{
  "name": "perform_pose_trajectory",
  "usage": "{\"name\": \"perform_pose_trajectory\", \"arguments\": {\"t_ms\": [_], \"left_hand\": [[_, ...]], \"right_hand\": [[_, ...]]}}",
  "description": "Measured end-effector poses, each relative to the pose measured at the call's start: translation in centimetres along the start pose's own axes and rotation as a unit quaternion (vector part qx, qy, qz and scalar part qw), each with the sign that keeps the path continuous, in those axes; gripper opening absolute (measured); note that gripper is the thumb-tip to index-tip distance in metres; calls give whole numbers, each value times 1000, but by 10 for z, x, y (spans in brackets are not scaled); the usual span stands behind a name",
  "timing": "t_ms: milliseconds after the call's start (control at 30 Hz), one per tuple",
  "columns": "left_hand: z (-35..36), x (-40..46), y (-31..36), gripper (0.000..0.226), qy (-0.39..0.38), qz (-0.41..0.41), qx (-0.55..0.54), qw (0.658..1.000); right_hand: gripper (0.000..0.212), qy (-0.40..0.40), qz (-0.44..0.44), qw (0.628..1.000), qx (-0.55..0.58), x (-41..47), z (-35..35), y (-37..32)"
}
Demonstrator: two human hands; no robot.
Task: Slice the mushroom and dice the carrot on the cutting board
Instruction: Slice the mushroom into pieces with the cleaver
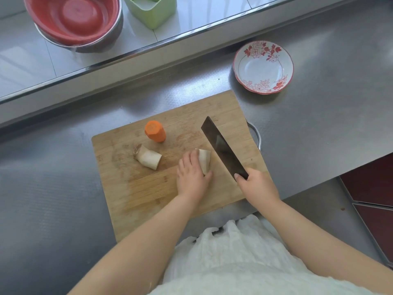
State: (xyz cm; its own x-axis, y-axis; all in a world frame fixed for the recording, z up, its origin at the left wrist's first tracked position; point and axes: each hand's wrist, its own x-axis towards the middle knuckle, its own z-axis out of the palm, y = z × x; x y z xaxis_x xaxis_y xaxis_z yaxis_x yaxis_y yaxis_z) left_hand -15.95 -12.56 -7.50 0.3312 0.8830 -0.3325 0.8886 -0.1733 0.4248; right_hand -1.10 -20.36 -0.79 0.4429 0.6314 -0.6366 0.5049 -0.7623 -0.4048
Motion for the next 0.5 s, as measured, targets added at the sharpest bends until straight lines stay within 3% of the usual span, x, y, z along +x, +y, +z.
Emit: {"name": "perform_pose_trajectory", "arguments": {"t_ms": [100, 267, 400, 500], "left_hand": [[4, -5, -4, 65, 20, 33, 4, 999], [2, -16, -34, 47, 41, 160, 75, 983], [2, -5, -37, 18, 127, 244, 75, 958], [1, 6, -34, 26, 119, 240, 75, 961]], "right_hand": [[24, -10, -13, 1000, -27, 1, -5, 0], [21, -5, -55, 993, -101, -1, -4, -2], [39, -3, -93, 984, -152, -7, 5, -10], [42, 8, -109, 976, -191, -12, 12, -14]]}}
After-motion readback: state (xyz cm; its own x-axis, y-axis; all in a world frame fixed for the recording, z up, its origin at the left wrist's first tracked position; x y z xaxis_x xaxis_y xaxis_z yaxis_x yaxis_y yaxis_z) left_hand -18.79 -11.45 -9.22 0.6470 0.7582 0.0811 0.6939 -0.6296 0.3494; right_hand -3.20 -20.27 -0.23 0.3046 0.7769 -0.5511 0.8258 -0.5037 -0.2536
